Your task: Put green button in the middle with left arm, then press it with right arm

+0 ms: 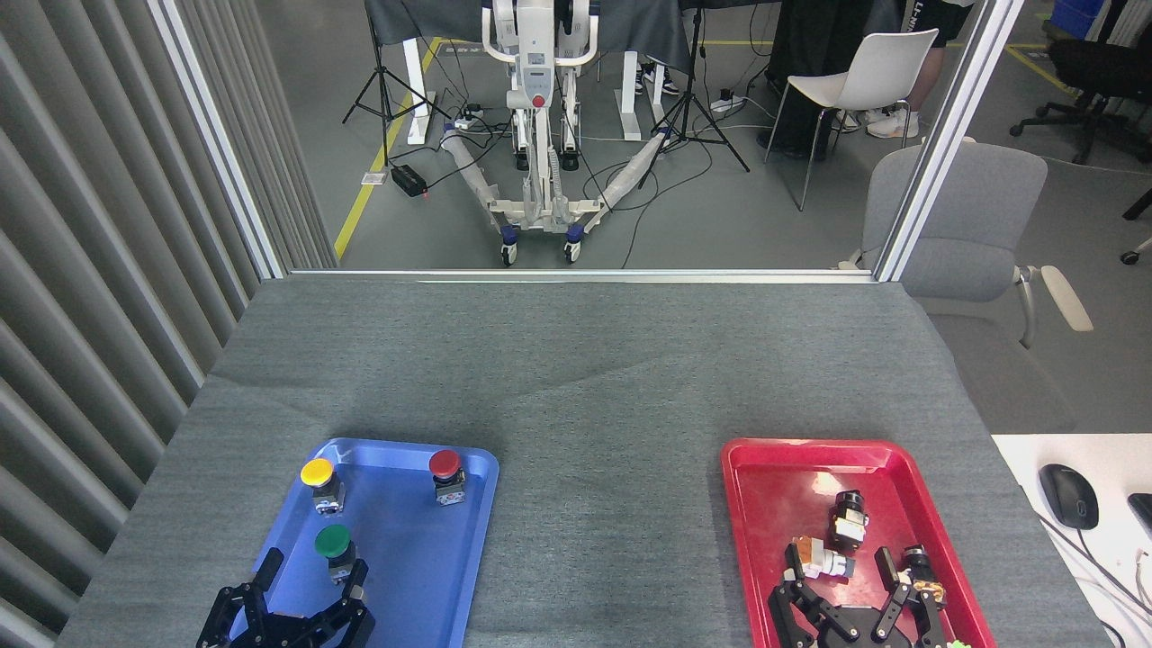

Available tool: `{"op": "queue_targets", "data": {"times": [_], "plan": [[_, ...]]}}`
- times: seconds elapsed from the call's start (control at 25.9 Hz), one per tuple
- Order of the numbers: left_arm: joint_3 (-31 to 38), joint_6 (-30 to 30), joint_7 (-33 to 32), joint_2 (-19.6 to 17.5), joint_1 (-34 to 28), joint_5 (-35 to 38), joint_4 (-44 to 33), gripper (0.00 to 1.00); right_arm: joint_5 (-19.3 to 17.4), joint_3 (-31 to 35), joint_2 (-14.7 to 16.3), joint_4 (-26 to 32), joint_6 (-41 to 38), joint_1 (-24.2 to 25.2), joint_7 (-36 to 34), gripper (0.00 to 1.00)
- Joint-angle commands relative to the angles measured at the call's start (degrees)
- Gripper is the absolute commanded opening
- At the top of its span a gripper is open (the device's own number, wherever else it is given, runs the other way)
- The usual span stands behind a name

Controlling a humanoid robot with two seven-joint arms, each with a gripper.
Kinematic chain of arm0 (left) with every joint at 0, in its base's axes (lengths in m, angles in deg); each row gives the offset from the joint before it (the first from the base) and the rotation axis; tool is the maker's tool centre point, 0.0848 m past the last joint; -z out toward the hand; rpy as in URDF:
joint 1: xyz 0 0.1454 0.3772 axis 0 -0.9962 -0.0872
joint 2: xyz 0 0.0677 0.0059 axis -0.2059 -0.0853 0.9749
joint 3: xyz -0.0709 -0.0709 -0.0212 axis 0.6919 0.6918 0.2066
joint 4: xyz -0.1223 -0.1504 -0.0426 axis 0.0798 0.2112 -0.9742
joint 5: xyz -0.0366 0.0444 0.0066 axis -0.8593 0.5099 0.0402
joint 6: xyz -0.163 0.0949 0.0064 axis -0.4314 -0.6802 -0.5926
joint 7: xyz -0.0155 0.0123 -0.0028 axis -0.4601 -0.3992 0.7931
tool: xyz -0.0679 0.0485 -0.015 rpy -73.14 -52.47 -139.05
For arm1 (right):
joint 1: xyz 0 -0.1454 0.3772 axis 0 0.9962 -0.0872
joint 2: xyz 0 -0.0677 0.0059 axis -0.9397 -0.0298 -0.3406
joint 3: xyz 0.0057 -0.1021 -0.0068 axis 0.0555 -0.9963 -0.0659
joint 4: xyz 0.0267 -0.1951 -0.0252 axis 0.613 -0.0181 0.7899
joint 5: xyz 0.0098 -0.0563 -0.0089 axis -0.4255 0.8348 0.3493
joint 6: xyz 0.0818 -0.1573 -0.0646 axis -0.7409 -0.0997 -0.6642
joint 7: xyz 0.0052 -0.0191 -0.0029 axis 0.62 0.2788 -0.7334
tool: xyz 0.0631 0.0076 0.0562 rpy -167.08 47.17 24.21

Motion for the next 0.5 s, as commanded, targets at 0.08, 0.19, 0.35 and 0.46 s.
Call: {"op": "queue_targets", "data": {"times": [0.08,0.19,0.35,0.46], "plan": [[0.04,0.11,-0.1,0.13,0.0,0.0,0.22,1.0,0.26,-0.02,-0.31,0.03,0.07,0.03,-0.16,1.0],[0.13,0.2,-0.1,0.13,0.0,0.09,0.22,1.0,0.35,0.07,-0.39,0.03,0.07,0.03,-0.16,1.0],[0.13,0.2,-0.02,0.13,0.0,0.09,0.22,1.0,0.35,0.33,-0.31,0.03,0.07,0.03,-0.16,1.0],[0.13,0.2,-0.02,0.13,0.0,0.09,0.22,1.0,0.35,0.24,-0.31,0.12,-0.1,0.03,-0.16,1.0]]}}
